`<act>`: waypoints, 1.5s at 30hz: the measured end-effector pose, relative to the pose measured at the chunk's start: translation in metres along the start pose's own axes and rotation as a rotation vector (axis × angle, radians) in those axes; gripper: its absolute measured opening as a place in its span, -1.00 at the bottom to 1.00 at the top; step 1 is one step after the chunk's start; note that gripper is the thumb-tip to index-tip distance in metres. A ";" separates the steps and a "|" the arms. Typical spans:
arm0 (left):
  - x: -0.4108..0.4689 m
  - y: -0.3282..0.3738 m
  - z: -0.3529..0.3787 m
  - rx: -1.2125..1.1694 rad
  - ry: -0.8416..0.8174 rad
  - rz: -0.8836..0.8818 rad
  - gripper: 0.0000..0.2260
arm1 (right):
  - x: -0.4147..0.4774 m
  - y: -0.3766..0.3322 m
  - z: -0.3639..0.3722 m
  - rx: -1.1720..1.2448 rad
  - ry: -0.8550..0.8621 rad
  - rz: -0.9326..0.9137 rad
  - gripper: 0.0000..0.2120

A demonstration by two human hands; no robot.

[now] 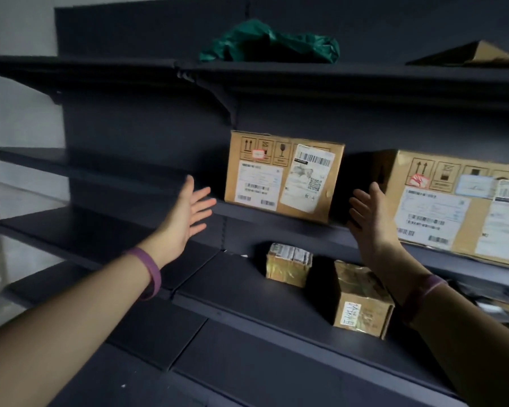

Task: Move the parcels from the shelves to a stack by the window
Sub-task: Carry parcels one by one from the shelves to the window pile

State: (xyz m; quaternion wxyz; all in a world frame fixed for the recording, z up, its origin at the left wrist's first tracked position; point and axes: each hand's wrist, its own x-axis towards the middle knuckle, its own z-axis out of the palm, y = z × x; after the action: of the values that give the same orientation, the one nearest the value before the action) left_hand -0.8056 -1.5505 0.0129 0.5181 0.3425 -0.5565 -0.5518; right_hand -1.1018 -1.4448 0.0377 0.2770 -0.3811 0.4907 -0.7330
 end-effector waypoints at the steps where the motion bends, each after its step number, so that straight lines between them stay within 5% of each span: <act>1: 0.012 0.000 0.004 -0.002 0.003 0.016 -0.38 | 0.004 0.000 0.002 -0.011 0.010 -0.004 -0.38; 10: 0.101 -0.005 0.023 -0.051 0.058 0.110 -0.42 | 0.067 0.008 0.024 -0.008 0.061 -0.064 -0.37; 24: 0.165 -0.012 0.055 0.002 -0.037 0.029 -0.40 | 0.109 0.028 0.039 -0.026 0.009 -0.057 -0.46; 45: -0.023 0.008 -0.050 -0.098 -0.048 -0.006 -0.51 | -0.145 -0.009 0.087 0.038 0.108 -0.005 -0.51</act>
State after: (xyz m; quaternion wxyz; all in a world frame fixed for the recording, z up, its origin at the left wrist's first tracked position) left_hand -0.7515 -1.5407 0.0090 0.5190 0.3051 -0.5403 -0.5879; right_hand -0.9490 -1.3728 0.0244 0.2555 -0.3367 0.4900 -0.7624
